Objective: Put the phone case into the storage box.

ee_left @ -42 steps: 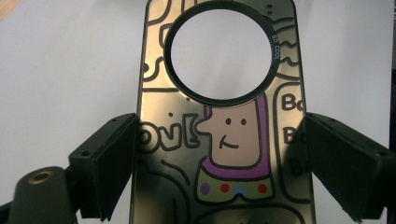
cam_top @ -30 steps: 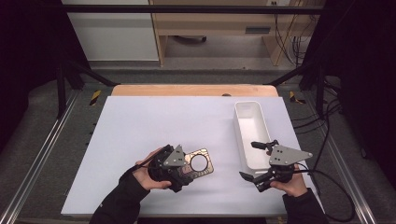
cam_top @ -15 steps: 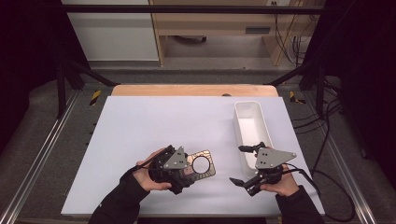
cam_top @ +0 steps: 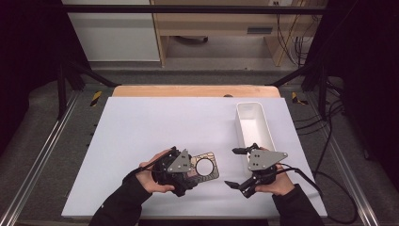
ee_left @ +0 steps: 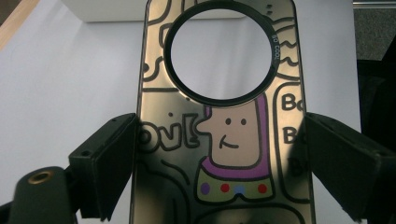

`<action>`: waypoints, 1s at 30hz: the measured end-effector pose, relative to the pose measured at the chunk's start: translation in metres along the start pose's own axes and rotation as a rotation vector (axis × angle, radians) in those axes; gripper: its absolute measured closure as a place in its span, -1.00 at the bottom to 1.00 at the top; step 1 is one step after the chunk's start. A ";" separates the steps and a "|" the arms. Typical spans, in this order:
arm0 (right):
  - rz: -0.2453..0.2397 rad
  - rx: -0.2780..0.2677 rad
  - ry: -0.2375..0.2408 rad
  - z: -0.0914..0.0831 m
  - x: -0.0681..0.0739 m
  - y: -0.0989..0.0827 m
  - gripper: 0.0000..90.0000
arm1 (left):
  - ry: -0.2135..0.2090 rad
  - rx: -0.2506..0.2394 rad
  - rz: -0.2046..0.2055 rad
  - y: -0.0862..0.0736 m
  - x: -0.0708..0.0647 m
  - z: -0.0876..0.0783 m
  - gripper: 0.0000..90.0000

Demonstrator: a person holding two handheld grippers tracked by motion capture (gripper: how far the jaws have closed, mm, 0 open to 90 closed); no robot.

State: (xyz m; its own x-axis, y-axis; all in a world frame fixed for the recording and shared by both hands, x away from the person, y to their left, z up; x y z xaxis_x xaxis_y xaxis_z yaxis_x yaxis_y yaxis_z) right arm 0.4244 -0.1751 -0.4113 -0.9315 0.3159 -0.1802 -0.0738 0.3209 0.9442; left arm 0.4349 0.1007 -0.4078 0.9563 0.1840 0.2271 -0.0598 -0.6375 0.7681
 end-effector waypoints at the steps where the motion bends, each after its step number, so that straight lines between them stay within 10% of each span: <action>1: -0.002 0.001 0.003 0.001 0.000 0.000 -0.94 | -0.003 -0.001 0.003 0.000 -0.001 0.000 -0.74; 30: -0.063 0.049 0.122 0.017 0.010 0.002 -0.93 | -0.085 -0.041 0.049 0.009 -0.011 0.006 -0.74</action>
State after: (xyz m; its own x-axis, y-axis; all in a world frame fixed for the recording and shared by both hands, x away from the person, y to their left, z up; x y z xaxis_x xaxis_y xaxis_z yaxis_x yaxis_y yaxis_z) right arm 0.4205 -0.1562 -0.4159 -0.9623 0.1838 -0.2007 -0.1186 0.3805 0.9172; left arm 0.4256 0.0879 -0.4069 0.9726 0.0878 0.2152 -0.1175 -0.6129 0.7814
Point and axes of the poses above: each handheld gripper's, and its own axes: z roughly forward along the jaws, y roughly out of its top, x roughly to its left, the point moved 1 cm from there along z, roughly forward along the jaws, and after that the axes turned 10 degrees about -x, right-handed, at the moved point
